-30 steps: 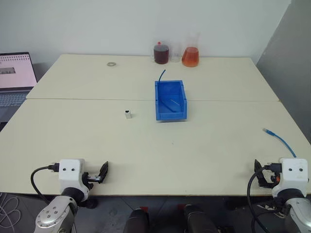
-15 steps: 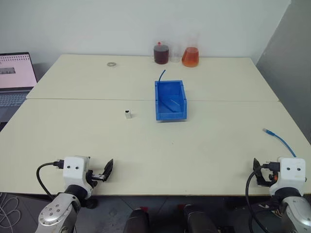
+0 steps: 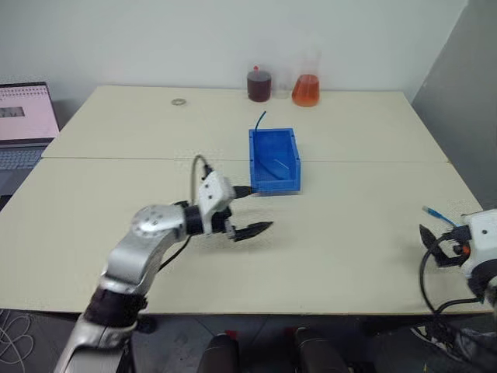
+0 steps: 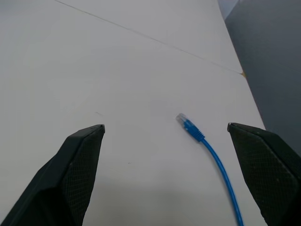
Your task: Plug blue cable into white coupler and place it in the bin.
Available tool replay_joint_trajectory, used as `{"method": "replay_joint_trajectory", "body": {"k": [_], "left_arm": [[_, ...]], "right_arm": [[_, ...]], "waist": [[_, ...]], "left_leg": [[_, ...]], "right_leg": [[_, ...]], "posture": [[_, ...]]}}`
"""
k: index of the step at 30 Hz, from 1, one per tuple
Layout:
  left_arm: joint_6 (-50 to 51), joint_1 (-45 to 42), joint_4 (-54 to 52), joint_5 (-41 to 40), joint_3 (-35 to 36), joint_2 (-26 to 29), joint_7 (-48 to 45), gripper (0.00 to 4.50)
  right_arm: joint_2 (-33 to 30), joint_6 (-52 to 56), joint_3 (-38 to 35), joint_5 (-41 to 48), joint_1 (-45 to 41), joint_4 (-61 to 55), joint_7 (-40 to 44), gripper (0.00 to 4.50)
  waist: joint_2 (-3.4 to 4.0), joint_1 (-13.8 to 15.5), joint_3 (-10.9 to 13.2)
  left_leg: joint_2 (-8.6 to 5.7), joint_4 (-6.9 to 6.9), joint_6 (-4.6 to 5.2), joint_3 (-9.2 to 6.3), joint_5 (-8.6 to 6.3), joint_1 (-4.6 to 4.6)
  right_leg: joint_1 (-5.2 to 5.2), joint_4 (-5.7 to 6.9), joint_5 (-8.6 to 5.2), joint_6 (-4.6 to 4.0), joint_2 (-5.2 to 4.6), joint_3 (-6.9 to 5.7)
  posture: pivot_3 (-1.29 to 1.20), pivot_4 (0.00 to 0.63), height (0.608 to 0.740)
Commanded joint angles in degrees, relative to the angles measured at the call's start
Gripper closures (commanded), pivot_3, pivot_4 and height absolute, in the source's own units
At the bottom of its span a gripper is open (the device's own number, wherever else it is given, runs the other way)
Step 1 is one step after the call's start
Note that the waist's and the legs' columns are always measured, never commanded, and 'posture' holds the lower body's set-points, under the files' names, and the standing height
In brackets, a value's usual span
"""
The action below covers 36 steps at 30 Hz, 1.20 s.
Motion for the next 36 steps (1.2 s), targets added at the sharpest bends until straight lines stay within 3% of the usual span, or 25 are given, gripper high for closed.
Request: {"method": "replay_joint_trajectory", "body": {"k": [1, 7, 12, 16, 22, 29, 36], "left_arm": [[-6.63, -6.82, 8.36, 1.74, -6.24, -4.98, -7.36, 0.00], [-13.04, -12.85, 18.40, 4.77, -9.89, -12.95, -9.47, 0.00], [-14.31, -13.51, 20.12, 5.42, -9.90, -15.93, -9.21, 0.00], [-13.17, -11.62, 17.58, 5.40, -9.50, -15.61, -8.32, 0.00], [-9.77, -8.20, 11.85, 4.88, -8.53, -13.41, -6.16, 0.00], [-8.35, -7.36, 9.96, 4.76, -8.02, -13.83, -3.13, 0.00], [-8.24, -8.60, 10.50, 3.99, -7.84, -13.82, -4.10, 0.00]], "right_arm": [[-9.26, -4.07, -2.03, 3.27, -5.18, 14.63, 11.86, 0.05], [-19.95, -12.43, 4.71, 1.96, -19.43, 45.00, 25.24, 0.05], [-22.43, -15.65, 12.17, 0.20, -31.65, 62.88, 34.79, 0.05], [-21.65, -21.76, 17.95, -4.58, -39.28, 75.74, 36.32, 0.05], [-20.94, -29.06, 21.79, -9.39, -43.51, 89.03, 34.51, 0.05], [-20.52, -32.12, 22.06, -9.94, -45.49, 94.48, 33.94, 1.52], [-20.00, -32.83, 21.80, -9.36, -45.60, 95.08, 34.46, 3.52]], "waist": [[0.00, -0.01, 0.02], [0.00, -0.13, 0.04], [0.08, -0.59, 0.02], [0.17, -0.81, 0.00], [0.23, -0.81, -0.03], [0.20, -0.68, -0.01], [0.20, -0.82, -0.01]], "left_leg": [[-0.02, 0.01, 0.01, 0.02, -0.01, -0.02], [-0.04, 0.01, 0.09, 0.03, -0.04, 0.01], [-0.03, 0.01, 0.09, 0.05, -0.02, 0.01], [-0.03, 0.03, 0.08, 0.05, -0.02, 0.03], [-0.05, 0.03, 0.07, 0.07, -0.02, 0.02], [-0.13, 0.03, 0.07, 0.04, -0.03, 0.77], [-0.14, 0.03, 0.06, 0.04, -0.03, 0.83]], "right_leg": [[0.00, 0.00, 0.01, -0.01, 0.00, 0.01], [-0.02, 0.00, 0.01, -0.02, 0.00, 0.05], [-0.01, 0.03, 0.02, -0.01, -0.01, 0.08], [-0.01, 0.06, 0.03, -0.02, -0.02, 0.09], [-0.01, 0.07, 0.03, -0.02, -0.07, 0.11], [0.86, -0.10, -0.05, 0.17, -0.14, 0.07], [0.90, -0.07, -0.03, 0.17, -0.15, 0.10]], "posture": [[0.00, 0.150, 0.740], [0.00, 0.150, 0.740], [0.00, 0.150, 0.740], [0.00, 0.150, 0.740], [0.00, 0.150, 0.740], [0.00, 0.150, 0.740], [0.00, 0.150, 0.740]]}}
